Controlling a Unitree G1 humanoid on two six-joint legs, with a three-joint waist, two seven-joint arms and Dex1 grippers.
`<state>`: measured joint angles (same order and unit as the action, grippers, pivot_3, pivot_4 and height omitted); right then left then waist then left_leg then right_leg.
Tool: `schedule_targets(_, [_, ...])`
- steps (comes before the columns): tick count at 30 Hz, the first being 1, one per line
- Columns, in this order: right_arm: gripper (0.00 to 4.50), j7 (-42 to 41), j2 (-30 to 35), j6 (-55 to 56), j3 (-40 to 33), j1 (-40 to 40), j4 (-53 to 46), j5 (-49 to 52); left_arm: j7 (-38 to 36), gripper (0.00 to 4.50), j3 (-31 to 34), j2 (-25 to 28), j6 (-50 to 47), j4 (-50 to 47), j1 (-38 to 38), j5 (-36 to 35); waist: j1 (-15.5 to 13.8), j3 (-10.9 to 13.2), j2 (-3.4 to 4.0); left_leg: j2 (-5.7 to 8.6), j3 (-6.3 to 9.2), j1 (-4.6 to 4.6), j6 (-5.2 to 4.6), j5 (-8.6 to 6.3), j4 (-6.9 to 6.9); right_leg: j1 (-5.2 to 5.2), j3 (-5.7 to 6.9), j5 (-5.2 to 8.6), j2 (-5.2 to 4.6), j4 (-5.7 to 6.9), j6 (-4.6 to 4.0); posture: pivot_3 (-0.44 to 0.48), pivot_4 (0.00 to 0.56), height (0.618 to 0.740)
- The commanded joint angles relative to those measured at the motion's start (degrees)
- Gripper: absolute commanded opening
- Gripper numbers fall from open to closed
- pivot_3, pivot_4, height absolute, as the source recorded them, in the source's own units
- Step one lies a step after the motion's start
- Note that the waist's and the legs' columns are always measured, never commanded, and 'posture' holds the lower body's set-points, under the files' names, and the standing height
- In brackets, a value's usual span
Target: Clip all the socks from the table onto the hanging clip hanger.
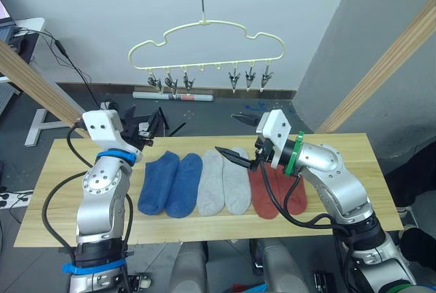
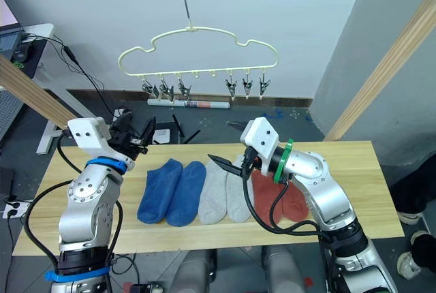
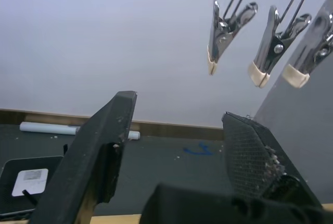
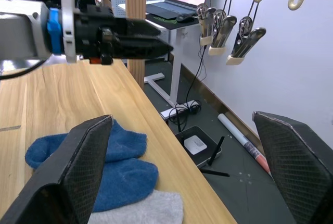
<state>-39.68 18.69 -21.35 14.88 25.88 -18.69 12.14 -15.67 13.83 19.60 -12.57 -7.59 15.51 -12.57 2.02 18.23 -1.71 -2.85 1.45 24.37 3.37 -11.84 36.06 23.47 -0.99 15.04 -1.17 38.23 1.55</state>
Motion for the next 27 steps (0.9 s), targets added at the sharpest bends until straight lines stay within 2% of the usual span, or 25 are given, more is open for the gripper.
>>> schedule_targets(1, [4.5,0.6,-0.4,-0.7,-0.3,0.8,-3.8,0.8,-0.2,2.97,-0.8,0.1,4.8,0.8,2.2,1.3,0.1,0.3,0.0,0.0,0.0,0.0,0.0,0.0,0.0,0.0,0.0,0.0,0.0,0.0,0.0,-0.133,0.374,0.733])
schedule_targets(12, [4.5,1.2,-0.4,-2.7,-0.7,1.7,-5.5,1.3,3.3,2.97,-0.8,-1.0,12.6,6.8,8.3,4.2,1.1,0.7,-0.03,0.0,0.02,0.07,0.0,0.0,0.0,0.07,0.02,0.06,0.0,0.01,0.1,-0.158,0.37,0.733])
schedule_targets(24, [4.5,0.8,-0.1,-1.9,-1.3,3.4,-4.4,1.4,4.7,2.97,0.1,-2.4,10.7,8.4,12.7,1.2,1.3,0.7,-0.03,0.01,0.01,0.14,0.01,0.0,0.0,0.11,0.03,0.04,-0.01,-0.03,0.1,-0.163,0.341,0.733])
schedule_targets(27, [4.5,0.9,-0.1,-2.0,-1.4,3.6,-4.4,1.4,4.6,2.42,-0.4,-2.5,10.8,8.7,12.9,1.0,1.3,0.7,-0.03,0.01,0.01,0.15,0.01,0.01,0.0,0.13,0.03,0.04,-0.01,-0.03,0.11,-0.163,0.341,0.733])
